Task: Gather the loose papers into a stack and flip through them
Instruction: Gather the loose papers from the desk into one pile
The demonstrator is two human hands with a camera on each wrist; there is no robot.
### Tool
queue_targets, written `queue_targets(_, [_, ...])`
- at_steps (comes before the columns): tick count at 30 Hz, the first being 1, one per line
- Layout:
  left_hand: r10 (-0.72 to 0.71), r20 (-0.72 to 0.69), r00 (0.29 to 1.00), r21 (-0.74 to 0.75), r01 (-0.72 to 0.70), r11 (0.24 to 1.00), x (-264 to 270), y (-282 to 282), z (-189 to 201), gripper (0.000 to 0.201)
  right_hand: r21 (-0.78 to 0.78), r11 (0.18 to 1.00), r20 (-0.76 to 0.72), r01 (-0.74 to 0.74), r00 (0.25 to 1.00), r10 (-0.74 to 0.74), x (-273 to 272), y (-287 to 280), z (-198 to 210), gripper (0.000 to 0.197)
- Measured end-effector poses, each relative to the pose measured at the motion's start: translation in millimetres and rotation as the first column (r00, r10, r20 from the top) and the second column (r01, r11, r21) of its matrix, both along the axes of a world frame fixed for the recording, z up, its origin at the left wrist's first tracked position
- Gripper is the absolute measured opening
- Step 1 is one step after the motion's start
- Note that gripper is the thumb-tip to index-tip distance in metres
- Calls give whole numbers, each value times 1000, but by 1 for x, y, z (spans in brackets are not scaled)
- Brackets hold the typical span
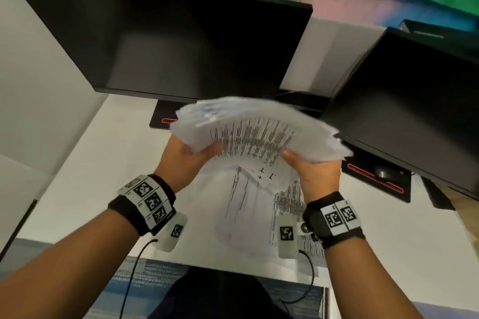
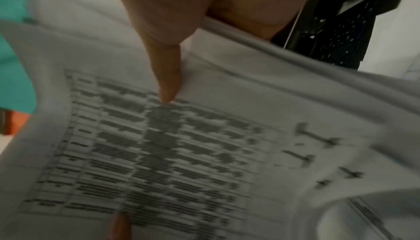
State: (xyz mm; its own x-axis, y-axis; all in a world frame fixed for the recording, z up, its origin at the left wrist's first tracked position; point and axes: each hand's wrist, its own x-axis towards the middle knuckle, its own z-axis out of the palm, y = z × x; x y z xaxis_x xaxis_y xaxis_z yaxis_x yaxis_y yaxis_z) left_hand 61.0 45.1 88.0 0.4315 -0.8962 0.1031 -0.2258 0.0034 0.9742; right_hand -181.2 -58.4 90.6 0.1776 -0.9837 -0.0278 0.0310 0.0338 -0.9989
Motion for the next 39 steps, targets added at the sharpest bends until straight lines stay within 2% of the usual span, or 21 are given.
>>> queue_targets(3, [51,-59,997,115,-44,992,0,-4,-21,92,2,1000,-25,-20,999,20,0,0,-16,65])
queue_targets(5, [99,-122,988,157,-80,984,-4,-6,-28,100,57,998,-32,-28,999,29,2,0,-22,77])
queue_targets(6, [110,-137,984,172,-86,981,-5,-8,-31,96,79,997,-57,-22,998,27,4,1,-22,75])
queue_targets(9, [121,-88,989,172,-104,980,-6,-11,-30,49,58,998,-98,-14,995,20,6,4,-15,45])
queue_targets(10, [126,-76,989,148,-114,982,-7,-11,-26,42,41,999,-87,-13,996,16,5,2,-13,42])
queue_targets(11, [129,-77,989,128,-118,985,-5,-10,-25,40,28,1000,-69,-2,998,4,3,1,-12,44])
queue_targets(13, [93,-91,991,74,-87,993,-1,-6,-26,43,-6,999,-57,36,998,-37,-2,-1,-9,61])
queue_targets(16, [24,-64,998,91,-18,996,-2,-3,-34,64,-65,997,-134,31,990,-40,-1,-5,-15,79])
queue_targets(17, [-1,-68,998,121,9,993,-4,-3,-38,60,-73,997,-150,29,988,-40,1,-6,-16,83])
queue_targets(19, [-9,-72,997,203,23,979,-12,-7,-41,34,-62,997,-147,38,988,-47,5,-9,-19,87])
queue_targets(22, [21,69,997,232,-37,972,-11,-13,-43,19,36,998,-164,56,985,-50,-3,-12,-30,91])
queue_targets(24, [73,128,989,183,-96,978,-3,-19,-34,12,100,989,-378,110,924,-64,-21,-15,-49,92])
queue_targets(25, [100,132,986,148,-119,982,2,-22,-30,15,132,977,-548,166,834,-68,-35,-17,-62,94])
queue_targets(27, [162,91,983,114,-172,978,12,-24,-22,18,233,926,-829,296,559,30,-65,-18,-89,100])
queue_targets(28, [180,90,979,126,-191,974,17,-23,-23,16,286,901,-894,325,428,129,-76,-16,-101,103])
queue_targets(29, [189,99,977,178,-204,963,20,-20,-27,13,322,889,-918,325,337,209,-83,-12,-111,106])
queue_targets(30, [197,100,975,259,-217,941,23,-17,-36,12,336,889,-923,311,295,245,-86,-9,-119,106])
queue_targets(33, [221,37,975,524,-207,826,24,-3,-70,21,283,902,-933,328,313,179,-86,-2,-129,102])
queue_targets(35, [156,99,983,636,-184,749,23,9,-87,23,258,894,-945,365,288,155,-88,0,-128,102])
queue_targets(37, [138,162,977,693,-212,689,24,19,-100,29,269,883,-942,385,296,158,-91,-1,-128,102])
queue_targets(39, [137,191,972,717,-233,657,27,23,-108,32,282,882,-926,378,349,147,-94,-4,-128,100])
